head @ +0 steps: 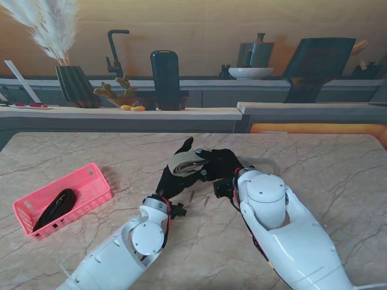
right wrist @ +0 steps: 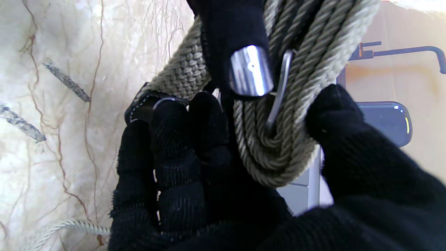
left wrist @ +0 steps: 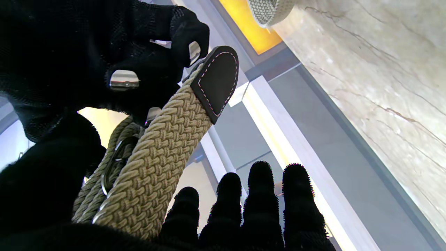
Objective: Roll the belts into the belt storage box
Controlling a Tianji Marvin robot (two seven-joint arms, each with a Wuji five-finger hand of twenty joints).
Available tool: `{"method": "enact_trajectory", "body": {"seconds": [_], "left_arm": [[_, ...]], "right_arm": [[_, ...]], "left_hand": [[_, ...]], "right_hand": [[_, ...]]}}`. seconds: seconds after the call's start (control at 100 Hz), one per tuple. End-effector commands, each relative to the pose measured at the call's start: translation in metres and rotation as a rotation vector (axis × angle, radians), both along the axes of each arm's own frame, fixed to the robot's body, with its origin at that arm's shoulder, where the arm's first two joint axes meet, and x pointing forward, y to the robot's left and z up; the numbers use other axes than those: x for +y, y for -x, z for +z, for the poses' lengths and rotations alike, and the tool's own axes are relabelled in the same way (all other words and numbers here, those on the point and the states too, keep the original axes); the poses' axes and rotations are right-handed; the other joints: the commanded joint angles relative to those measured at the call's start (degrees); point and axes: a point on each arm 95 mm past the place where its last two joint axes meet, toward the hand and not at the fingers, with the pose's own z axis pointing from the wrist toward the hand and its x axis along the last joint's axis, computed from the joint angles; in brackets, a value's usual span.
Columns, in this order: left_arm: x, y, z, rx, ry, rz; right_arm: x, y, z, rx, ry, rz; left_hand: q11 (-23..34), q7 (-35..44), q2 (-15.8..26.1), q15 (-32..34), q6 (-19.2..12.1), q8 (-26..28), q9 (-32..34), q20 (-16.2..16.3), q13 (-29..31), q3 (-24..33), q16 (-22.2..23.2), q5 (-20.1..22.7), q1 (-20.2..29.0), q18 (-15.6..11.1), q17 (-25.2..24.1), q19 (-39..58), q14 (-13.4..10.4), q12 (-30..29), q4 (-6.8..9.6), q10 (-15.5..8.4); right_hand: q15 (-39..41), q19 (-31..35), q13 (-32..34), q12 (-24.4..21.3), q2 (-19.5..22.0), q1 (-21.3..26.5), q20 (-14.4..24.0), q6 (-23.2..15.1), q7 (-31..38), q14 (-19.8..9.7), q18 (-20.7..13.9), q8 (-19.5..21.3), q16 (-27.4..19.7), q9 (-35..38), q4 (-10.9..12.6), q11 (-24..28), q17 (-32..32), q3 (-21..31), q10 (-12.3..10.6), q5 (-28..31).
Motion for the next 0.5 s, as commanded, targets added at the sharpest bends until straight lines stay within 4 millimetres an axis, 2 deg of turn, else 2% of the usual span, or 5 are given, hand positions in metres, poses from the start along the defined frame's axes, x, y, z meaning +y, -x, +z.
{"method": "enact_trajectory", "body": {"seconds": [0.0,0.22,0.27,0.37,0.49], "left_arm": [[-0.01,0.003,0.009,-0.022,0.027,-0.023],[-0.012,0.004,0.013,-0.039,0.058,-0.001],[-0.012,0.005,0.013,-0.044,0.059,0.005],[-0.009,0.004,0.016,-0.047,0.063,0.035],[-0.006,0.005,0.019,-0.033,0.091,0.05]], "right_arm": [[0.009,0.004,-0.007,0.036,-0.012,0.021],[0.015,0.006,-0.012,0.085,-0.031,0.068],[0.016,0.006,-0.014,0.096,-0.032,0.079],[0.019,0.006,-0.016,0.116,-0.031,0.092],[0.022,0.005,-0.018,0.136,-0.025,0.111]], "left_hand": [[-1.4,-3.0,-1.4,-0.8,-2.4,0.0,-2.1,-0.8,-2.2,1.5,-0.5,-1.4,-3.0,-2.3,-0.8,-0.5,-2.2,-1.1,-1.99,-1.5],[-1.1,-2.7,-0.2,-0.3,-2.4,0.0,-1.8,-0.6,-2.1,2.2,-0.2,-1.2,-2.0,-2.3,-0.7,-0.1,-2.5,-0.8,-1.91,-2.4],[-0.4,-2.2,1.2,0.3,-2.3,0.9,-1.7,-0.1,-2.1,1.4,0.0,-1.2,-1.0,-1.9,-0.8,0.8,-2.4,-0.6,-1.74,-2.4],[1.9,-0.4,2.5,0.9,-2.8,7.3,-1.4,0.2,-1.7,-1.0,-0.1,-1.6,1.1,-1.6,-0.7,1.6,-2.4,0.0,-0.83,-3.1],[3.3,0.1,2.9,1.0,-4.9,9.2,-0.1,0.2,-1.2,-1.1,-0.2,-1.6,1.3,-1.5,-0.6,1.7,-2.6,0.3,-0.77,-4.0]], "right_hand": [[2.4,2.8,-1.2,1.2,3.3,10.2,1.3,-16.2,8.7,-0.8,-1.8,1.2,1.0,-1.3,2.0,2.1,-0.4,9.4,2.3,5.5],[3.2,3.2,-1.7,1.7,4.1,10.5,1.8,-15.1,8.6,-0.3,-1.6,1.4,1.5,-2.0,2.1,2.9,-0.9,8.9,3.0,4.9],[3.2,3.2,-1.8,1.7,4.1,10.6,1.8,-15.1,8.6,-0.3,-1.5,1.4,1.6,-2.1,2.2,3.0,-1.0,8.9,3.0,4.8],[3.3,3.1,-2.0,1.8,4.1,10.6,1.8,-14.8,8.6,-0.1,-1.4,1.5,1.6,-2.2,2.3,3.0,-1.2,8.9,3.2,4.7],[3.1,3.0,-2.1,1.8,4.1,10.7,1.8,-14.9,8.6,0.0,-1.3,1.6,1.6,-2.4,2.4,2.9,-1.4,8.9,3.2,4.7]]}}
